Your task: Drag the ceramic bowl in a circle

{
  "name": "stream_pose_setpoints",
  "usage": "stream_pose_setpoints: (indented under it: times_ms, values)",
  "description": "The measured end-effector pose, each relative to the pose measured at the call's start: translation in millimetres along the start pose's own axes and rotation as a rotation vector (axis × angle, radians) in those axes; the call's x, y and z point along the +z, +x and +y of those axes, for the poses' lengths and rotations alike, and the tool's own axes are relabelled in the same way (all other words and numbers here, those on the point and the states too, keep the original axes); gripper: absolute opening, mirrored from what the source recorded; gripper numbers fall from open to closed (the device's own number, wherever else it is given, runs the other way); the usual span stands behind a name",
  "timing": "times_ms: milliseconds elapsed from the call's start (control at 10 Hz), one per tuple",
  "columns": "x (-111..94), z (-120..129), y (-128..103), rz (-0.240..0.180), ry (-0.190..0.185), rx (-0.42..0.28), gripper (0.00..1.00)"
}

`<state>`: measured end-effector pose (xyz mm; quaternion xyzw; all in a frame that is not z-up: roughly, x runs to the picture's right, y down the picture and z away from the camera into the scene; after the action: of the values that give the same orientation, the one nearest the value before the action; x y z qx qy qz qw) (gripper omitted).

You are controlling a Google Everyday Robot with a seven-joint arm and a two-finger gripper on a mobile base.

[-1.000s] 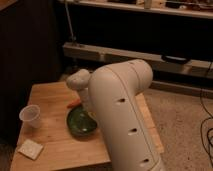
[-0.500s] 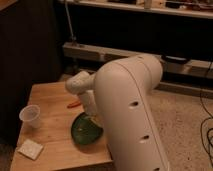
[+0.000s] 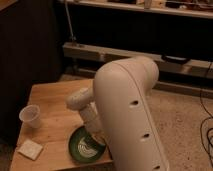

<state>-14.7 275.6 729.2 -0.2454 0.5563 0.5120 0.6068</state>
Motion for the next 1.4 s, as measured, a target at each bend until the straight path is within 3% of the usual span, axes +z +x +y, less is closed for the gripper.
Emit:
stream_pose_setpoints:
  times_ms: [300,600,800,1000,1400]
  values:
    - [-0.4,15.3,13.8,-0.019,-0.03,-0.031,0.0]
    - [-6.4,41.6,8.2,-0.043,-0.059,-0.072,0.0]
    - [-22.8,64.5,0.5,-0.08,-0.093,-0.103,0.0]
    - [-44.5,83.1,-5.3,-0.143,-0.13,-0.14,0.0]
    - [-66.3,103.9,-15.3,-0.186,-0.17,-0.185,0.0]
